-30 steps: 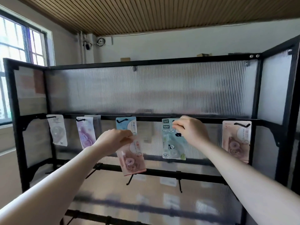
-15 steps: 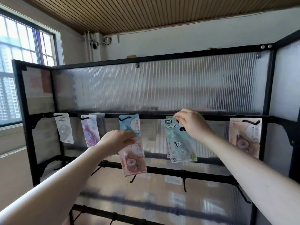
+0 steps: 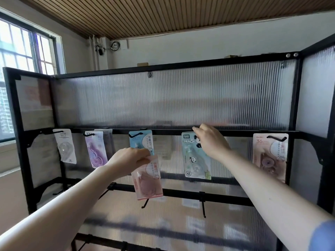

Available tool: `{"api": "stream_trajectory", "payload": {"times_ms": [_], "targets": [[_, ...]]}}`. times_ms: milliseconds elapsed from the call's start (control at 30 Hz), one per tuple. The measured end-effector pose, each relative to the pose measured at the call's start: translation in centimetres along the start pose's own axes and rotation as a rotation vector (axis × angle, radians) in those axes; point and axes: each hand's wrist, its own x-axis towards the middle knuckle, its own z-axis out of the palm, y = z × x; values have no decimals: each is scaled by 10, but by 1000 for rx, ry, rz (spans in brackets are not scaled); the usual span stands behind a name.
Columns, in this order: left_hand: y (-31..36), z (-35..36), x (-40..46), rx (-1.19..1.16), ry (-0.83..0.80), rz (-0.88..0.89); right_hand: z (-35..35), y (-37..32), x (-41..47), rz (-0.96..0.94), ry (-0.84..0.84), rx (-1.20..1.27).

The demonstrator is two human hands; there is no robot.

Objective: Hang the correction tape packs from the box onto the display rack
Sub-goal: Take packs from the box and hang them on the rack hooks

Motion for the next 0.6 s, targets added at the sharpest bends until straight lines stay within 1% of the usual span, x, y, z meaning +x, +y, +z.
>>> {"api": "stream_trajectory", "payload": {"times_ms": [333, 600], "targets": [[9, 5, -6, -44, -11, 55, 2, 1, -2, 107, 12, -132], [18, 4, -9, -66, 11, 79, -7, 25, -30, 191, 2, -184]]}}
